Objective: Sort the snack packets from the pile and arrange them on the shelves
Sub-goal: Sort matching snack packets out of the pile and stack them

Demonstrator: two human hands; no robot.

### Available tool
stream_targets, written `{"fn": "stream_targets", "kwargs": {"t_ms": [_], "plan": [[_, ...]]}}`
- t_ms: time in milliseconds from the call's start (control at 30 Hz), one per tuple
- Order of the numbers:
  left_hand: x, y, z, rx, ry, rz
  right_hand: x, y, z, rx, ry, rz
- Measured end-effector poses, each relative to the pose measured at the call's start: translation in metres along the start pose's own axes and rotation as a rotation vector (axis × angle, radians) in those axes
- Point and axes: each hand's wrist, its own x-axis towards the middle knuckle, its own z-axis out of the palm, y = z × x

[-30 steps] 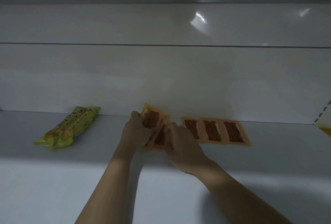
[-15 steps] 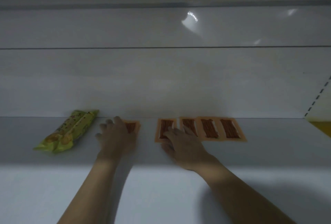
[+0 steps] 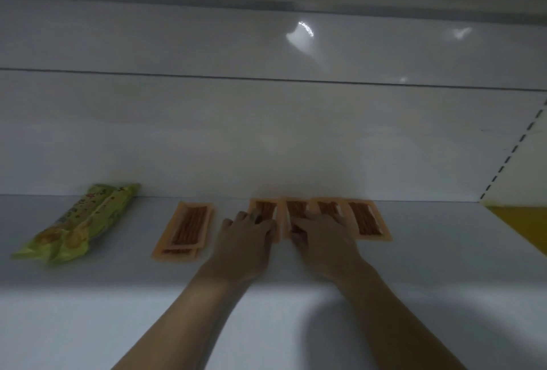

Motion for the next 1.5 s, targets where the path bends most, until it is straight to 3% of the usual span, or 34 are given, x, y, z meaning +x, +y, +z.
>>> {"fn": "stream_targets", "kwargs": {"t_ms": [233,467,600,800,1000,1167,1367,1500], "plan": [[0.006,-0.003,0.011,0.004,0.018,0.003,-0.001,0.001,-0.003,0.011,-0.048,0.011],[0.000,-0.006,0.008,-0.089,0.058,0.017,-0.002,0.023,-0.015,0.011,-0.082,0.189],[-0.001,-0.006,0.002,-0.082,0.071,-0.002,-0.004,0.021,-0.016,0.033,0.000,0.162],[-0.011,-0.016,-0.011,-0.063,0.128,-0.081,-0.002,-0.018,-0.021,0.043,0.049,-0.020],[-0.033,-0.069,-0.043,-0.053,0.115,-0.376,0.006,-0.067,-0.034,0.034,-0.023,-0.172],[-0.060,-0.098,-0.038,-0.190,-0.005,-0.624,0.015,-0.131,-0.027,0.051,-0.088,-0.224],[-0.060,-0.103,-0.015,-0.109,-0.011,-0.523,0.012,-0.166,0.000,0.201,-0.043,-0.125],[-0.062,-0.101,-0.019,-0.374,0.082,-0.483,0.013,-0.157,0.012,0.514,0.038,-0.065]]}}
